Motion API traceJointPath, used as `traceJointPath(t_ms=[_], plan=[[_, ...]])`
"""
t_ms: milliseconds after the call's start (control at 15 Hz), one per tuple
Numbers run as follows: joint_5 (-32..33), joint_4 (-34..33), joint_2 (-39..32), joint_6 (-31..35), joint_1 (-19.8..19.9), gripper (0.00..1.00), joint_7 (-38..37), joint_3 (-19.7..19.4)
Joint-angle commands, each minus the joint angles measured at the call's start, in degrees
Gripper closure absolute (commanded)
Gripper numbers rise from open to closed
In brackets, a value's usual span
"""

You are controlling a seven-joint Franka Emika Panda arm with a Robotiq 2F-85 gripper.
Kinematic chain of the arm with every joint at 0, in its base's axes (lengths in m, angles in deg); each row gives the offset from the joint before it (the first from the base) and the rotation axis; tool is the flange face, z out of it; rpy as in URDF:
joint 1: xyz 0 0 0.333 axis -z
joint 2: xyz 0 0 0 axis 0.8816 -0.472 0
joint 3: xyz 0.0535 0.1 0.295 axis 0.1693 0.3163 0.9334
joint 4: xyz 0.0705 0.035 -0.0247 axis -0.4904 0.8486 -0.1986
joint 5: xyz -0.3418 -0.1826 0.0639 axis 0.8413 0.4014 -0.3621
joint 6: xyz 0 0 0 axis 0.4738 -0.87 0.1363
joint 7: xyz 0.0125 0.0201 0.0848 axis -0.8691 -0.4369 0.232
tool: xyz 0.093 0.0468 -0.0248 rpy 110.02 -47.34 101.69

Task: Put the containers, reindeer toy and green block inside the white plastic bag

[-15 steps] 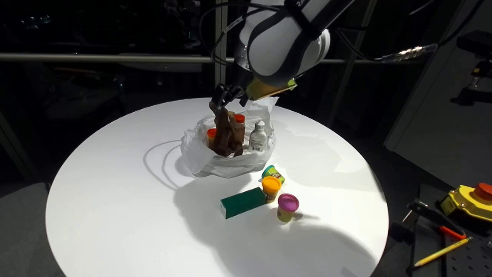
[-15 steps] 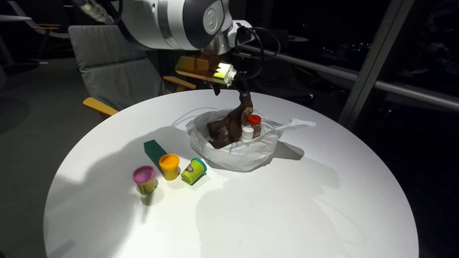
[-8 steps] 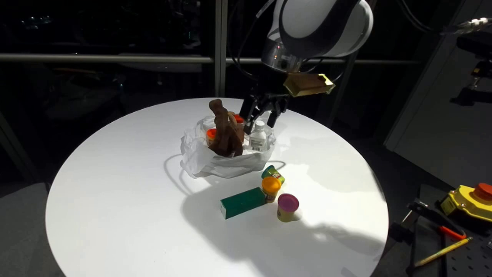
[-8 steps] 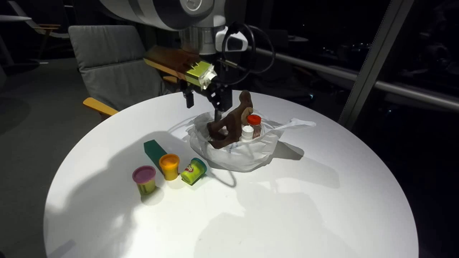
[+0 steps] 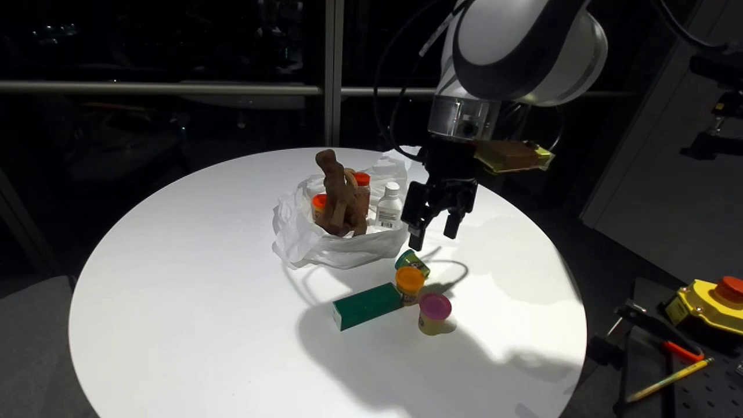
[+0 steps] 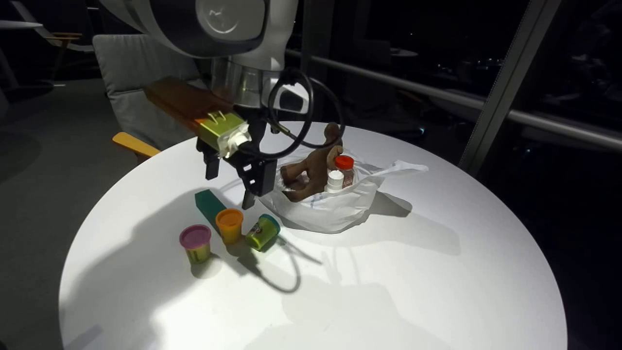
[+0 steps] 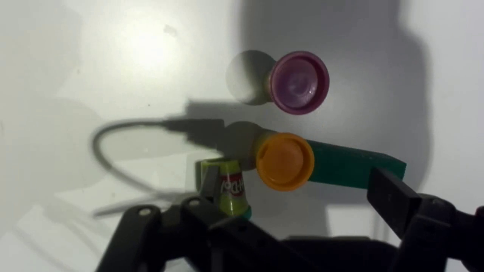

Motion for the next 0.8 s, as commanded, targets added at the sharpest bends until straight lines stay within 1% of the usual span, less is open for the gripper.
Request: traceJointPath(t_ms=[0, 200, 333, 400, 733], plan=[[1.8, 6.2, 2.4, 1.7, -1.1, 0.0, -1.5, -0.3], [1.6, 9.2, 2.3, 3.7, -1.9, 0.0, -1.1, 0.5], [1.1, 10.9, 4.3, 3.6, -2.2, 0.0, -0.5, 1.3], [1.0, 7.9, 0.3, 2.5, -1.5, 0.0, -0.2, 0.9], [1.0, 9.3, 2.3, 2.7, -2.0, 0.0, -0.2, 1.3]])
